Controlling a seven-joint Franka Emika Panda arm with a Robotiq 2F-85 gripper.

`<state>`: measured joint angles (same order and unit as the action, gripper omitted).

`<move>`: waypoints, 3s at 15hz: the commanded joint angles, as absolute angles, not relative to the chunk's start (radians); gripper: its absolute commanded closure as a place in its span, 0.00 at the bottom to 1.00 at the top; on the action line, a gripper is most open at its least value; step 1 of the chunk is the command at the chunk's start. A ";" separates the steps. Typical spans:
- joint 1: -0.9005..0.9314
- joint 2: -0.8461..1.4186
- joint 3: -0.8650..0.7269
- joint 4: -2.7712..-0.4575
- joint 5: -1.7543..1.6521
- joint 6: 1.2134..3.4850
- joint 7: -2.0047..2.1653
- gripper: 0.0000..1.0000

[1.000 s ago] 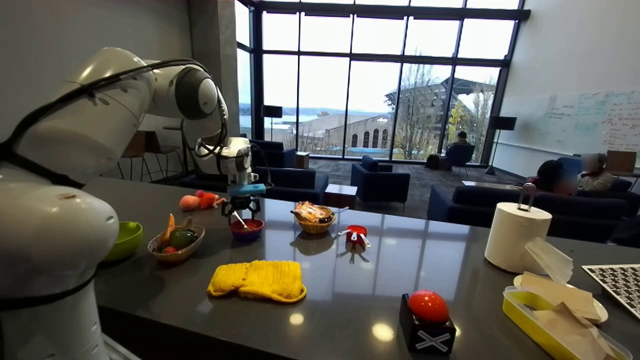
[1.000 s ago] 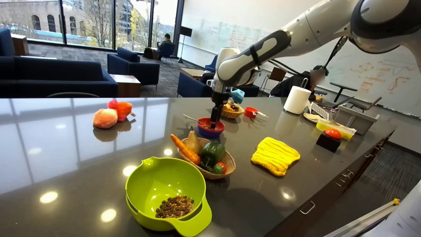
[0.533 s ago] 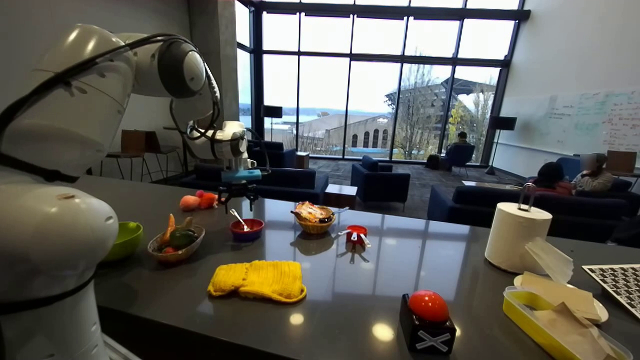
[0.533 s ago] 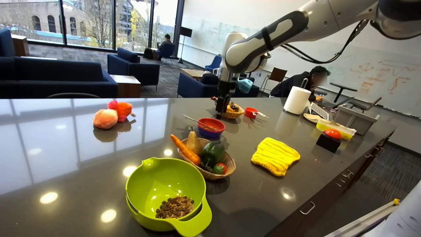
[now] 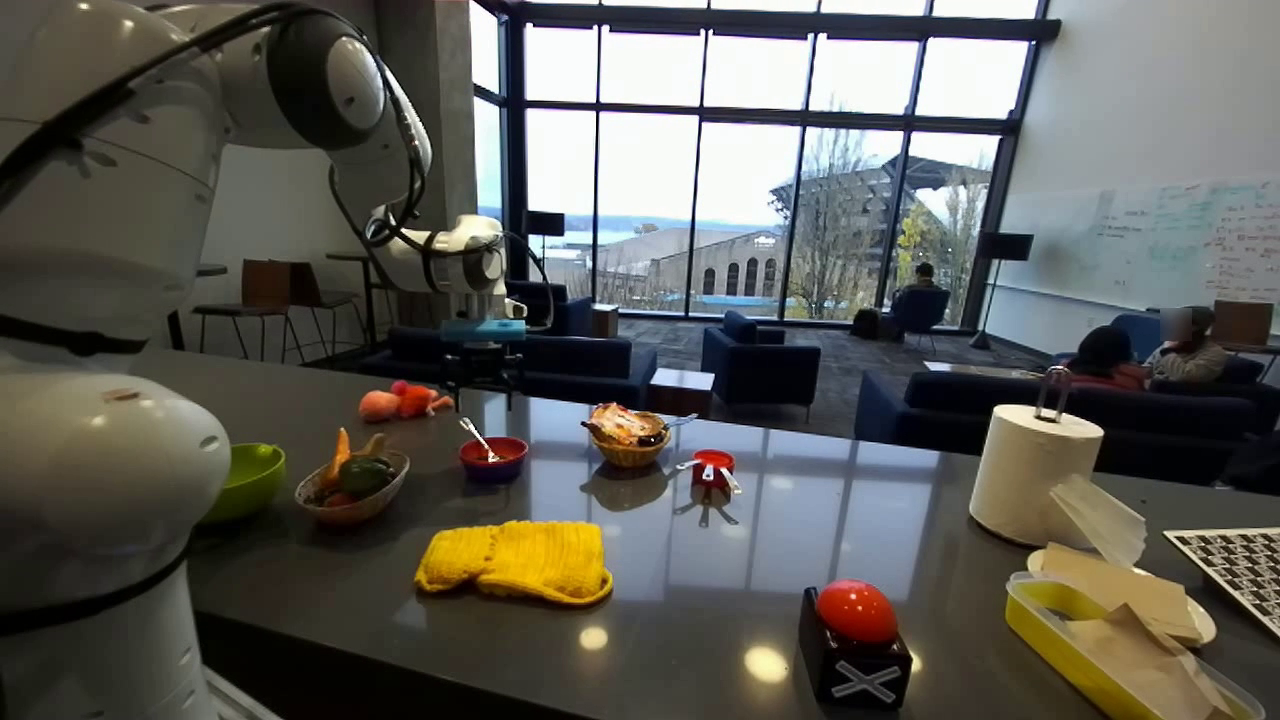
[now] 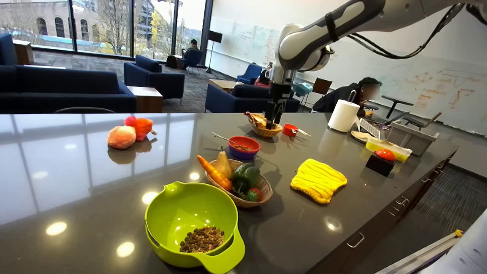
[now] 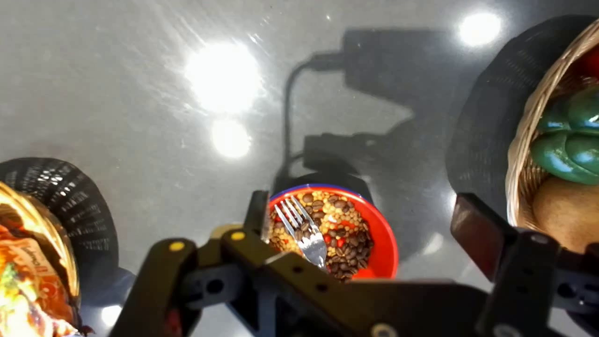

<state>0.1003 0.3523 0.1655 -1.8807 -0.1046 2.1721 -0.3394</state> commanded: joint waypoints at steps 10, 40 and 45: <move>0.013 0.216 0.079 -2.091 -0.016 2.188 -0.304 0.00; -0.132 0.201 -0.002 -2.526 0.024 2.666 -0.617 0.00; -0.171 0.281 0.013 -2.466 0.048 2.689 -0.645 0.00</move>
<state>-0.1447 0.2313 -0.0034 -2.5064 0.0236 2.6710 -0.6138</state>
